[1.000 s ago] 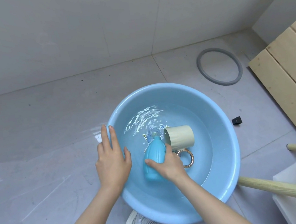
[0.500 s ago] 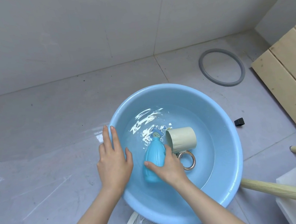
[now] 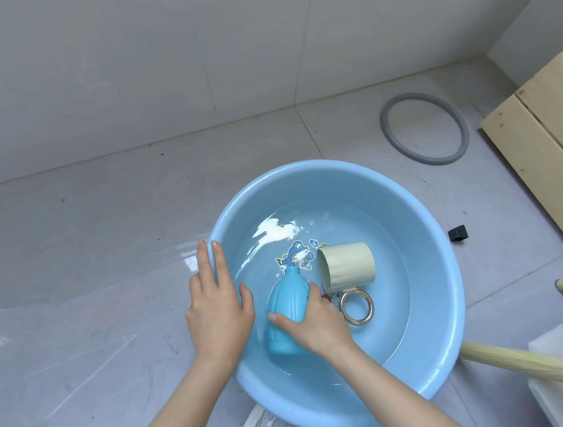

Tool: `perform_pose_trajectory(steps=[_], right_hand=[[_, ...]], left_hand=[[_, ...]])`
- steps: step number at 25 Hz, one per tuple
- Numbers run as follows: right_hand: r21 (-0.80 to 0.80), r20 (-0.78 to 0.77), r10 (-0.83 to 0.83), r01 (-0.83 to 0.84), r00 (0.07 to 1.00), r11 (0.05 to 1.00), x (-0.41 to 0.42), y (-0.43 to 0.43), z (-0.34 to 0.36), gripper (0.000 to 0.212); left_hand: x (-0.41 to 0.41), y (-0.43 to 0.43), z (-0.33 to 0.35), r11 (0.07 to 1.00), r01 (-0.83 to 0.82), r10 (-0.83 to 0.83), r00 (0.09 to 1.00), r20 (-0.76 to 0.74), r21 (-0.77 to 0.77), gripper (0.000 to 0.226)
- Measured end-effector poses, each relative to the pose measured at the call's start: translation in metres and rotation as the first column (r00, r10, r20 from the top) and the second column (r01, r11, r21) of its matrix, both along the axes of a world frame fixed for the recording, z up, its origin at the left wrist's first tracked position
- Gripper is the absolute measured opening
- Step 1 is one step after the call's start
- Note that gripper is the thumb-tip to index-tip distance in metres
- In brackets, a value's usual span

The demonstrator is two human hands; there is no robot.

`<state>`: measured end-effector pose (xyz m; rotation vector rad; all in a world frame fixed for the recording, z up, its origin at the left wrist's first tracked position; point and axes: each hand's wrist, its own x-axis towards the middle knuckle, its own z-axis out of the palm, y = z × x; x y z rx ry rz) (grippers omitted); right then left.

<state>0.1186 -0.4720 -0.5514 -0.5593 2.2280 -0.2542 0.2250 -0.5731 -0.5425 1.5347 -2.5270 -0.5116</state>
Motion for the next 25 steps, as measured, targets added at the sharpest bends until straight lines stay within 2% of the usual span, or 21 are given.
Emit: perform_pose_trajectory(steps=[6,11,15,25], right_hand=[[0.03,-0.016,-0.015,0.016,1.0,0.999,-0.006,-0.006,-0.001,0.099],[-0.028,-0.191,0.005,-0.011,0.982,1.0,0.003,-0.004,0.006,0.094],[0.005,-0.091,-0.03,0.031,0.995,1.0,-0.004,-0.007,0.005,0.085],[-0.021,-0.104,-0.071,0.069,0.992,0.997,-0.008,-0.007,0.006,0.083]], left_hand=[[0.0,0.0,0.0,1.0,0.001,-0.001,1.0,0.001,0.004,0.077],[-0.001,0.0,0.001,1.0,0.005,-0.005,1.0,0.001,0.007,0.078],[0.0,0.0,0.001,1.0,0.001,-0.001,1.0,-0.004,0.008,0.077],[0.0,0.0,0.002,1.0,0.006,-0.006,1.0,-0.006,0.012,0.076]])
